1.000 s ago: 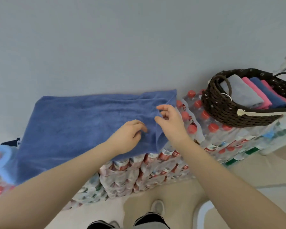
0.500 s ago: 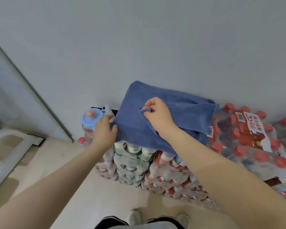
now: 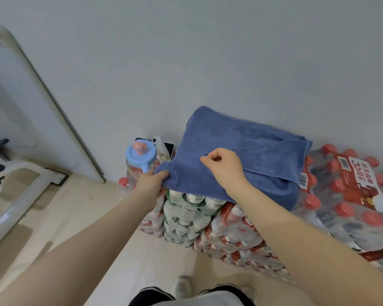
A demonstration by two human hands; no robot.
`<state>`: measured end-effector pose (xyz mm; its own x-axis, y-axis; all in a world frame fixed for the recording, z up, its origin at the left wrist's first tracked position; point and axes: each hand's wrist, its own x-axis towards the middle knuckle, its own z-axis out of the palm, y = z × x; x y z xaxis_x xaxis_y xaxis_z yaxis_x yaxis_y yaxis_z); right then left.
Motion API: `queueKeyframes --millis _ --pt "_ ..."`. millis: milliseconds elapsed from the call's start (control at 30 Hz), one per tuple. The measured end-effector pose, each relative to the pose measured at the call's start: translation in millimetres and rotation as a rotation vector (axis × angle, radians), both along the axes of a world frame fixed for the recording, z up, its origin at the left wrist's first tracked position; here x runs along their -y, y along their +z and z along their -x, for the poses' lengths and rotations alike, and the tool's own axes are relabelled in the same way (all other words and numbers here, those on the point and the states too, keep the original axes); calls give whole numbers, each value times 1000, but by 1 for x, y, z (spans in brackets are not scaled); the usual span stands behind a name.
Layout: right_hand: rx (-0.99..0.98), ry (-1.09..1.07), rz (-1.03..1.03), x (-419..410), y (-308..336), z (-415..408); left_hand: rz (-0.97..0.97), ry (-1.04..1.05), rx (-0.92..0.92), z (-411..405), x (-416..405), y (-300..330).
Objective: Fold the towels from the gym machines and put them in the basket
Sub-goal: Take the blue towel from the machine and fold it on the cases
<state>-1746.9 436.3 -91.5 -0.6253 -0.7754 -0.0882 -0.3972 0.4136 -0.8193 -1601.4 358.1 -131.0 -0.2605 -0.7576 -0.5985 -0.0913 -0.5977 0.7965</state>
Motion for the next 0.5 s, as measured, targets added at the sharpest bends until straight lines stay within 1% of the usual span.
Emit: queueKeyframes --millis 33,100,133,200,267,333,433,500 --pt "5 3 31 0 4 0 172 -27 46 3 0 10" --pt "-8 -6 119 -2 13 -1 500 -146 112 8 -2 35" --pt "-12 -18 171 -3 18 -2 619 -225 126 11 -3 46" --pt "-42 -35 268 -5 24 -5 776 -396 135 20 -6 58" --pt "-161 -28 305 -10 26 -8 845 -489 130 31 -12 61" --pt "-261 2 322 -15 25 -12 854 -506 112 41 -17 58" --pt "-212 -21 375 -23 22 -14 835 -488 115 50 -20 54" --pt "-172 -54 391 -27 21 -11 857 -501 139 54 -22 52"
